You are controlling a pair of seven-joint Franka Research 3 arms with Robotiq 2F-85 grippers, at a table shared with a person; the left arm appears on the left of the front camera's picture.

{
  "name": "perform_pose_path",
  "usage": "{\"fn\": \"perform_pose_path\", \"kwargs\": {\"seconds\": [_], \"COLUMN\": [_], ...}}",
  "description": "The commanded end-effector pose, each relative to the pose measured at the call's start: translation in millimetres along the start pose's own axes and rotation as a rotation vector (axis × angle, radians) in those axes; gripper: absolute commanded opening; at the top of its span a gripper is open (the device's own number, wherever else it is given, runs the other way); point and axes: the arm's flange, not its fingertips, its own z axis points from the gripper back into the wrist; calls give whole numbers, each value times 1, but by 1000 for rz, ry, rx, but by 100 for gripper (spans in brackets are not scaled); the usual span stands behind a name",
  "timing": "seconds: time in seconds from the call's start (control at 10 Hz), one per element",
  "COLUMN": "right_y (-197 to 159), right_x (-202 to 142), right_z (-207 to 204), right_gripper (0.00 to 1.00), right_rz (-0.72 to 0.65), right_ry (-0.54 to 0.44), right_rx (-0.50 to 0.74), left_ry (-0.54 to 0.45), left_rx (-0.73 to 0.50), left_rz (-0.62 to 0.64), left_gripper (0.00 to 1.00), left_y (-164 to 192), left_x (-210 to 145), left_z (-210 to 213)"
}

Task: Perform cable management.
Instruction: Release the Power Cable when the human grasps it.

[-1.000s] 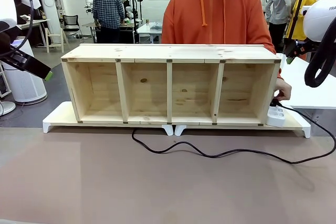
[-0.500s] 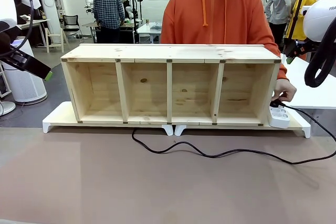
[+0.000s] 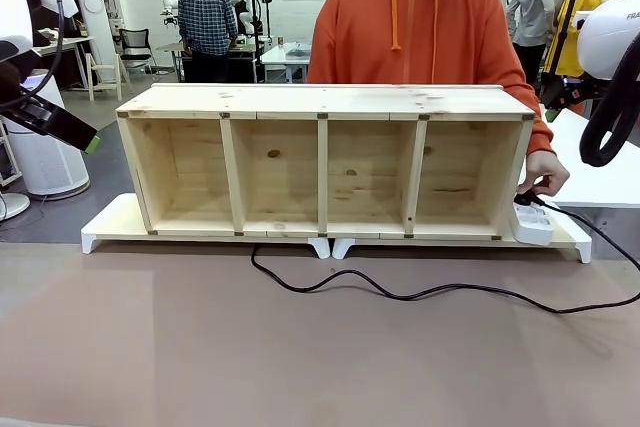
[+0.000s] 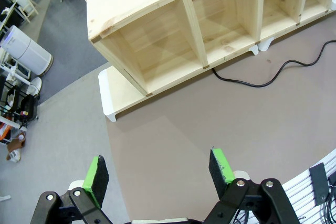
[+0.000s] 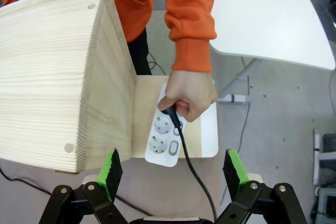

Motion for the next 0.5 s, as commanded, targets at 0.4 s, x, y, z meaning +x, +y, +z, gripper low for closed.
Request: {"fn": "perform_pose_path", "kwargs": {"seconds": [0.4], "right_y": [0], "right_x": [0], "right_z": [0], "right_gripper": [100], "right_rz": [-1], "right_ry": [0], "right_rx": [0], "left_ry": [-4], "left_rx": [-1], "left_rz": [7], "left_gripper": [100], "left_y": [-1], "left_x": [1], "left_z": [-1]}}
